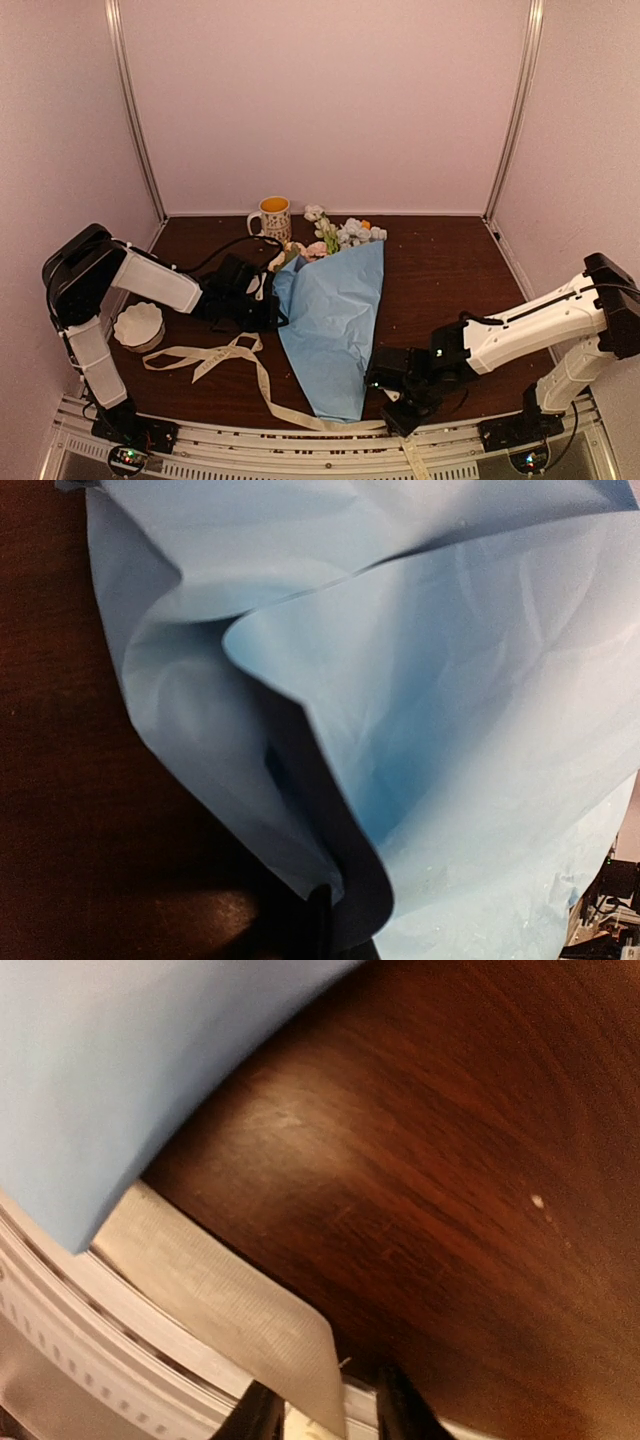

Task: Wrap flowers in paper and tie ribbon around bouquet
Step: Pick up the right side of the ribbon from the corner of the board, then place the ribbon at the center of the board.

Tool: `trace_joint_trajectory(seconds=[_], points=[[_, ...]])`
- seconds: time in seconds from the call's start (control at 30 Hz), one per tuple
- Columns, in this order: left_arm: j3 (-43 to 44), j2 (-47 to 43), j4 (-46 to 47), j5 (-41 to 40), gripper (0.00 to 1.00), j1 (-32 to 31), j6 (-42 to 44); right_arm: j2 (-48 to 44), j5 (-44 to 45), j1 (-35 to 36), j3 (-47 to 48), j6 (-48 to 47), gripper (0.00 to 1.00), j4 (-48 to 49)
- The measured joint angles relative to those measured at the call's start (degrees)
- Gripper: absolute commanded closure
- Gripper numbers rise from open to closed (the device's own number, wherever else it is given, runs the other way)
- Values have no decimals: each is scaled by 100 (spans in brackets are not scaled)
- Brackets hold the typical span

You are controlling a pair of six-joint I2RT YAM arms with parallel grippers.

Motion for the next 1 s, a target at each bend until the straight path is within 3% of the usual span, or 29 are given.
trace_joint_trajectory(seconds=[0.03, 0.17, 0.3, 0.6, 0.97, 1.0], points=[[-2, 0, 2, 0, 100, 0, 0, 22, -15, 0, 9, -9, 86, 26], [-2, 0, 2, 0, 100, 0, 0, 90, 103, -72, 44, 24, 100, 7], [0, -2, -2, 0, 100, 2, 2, 63, 461, -595, 44, 92, 100, -138], [22, -2, -44, -4, 100, 2, 44, -186, 1657, -2717, 17, -109, 100, -256], [90, -7, -190, -7, 100, 2, 138, 518, 2400, -4339, 960, -772, 100, -46], [92, -11, -195, -7, 100, 2, 151, 518, 2417, -4461, 986, -817, 95, -55]])
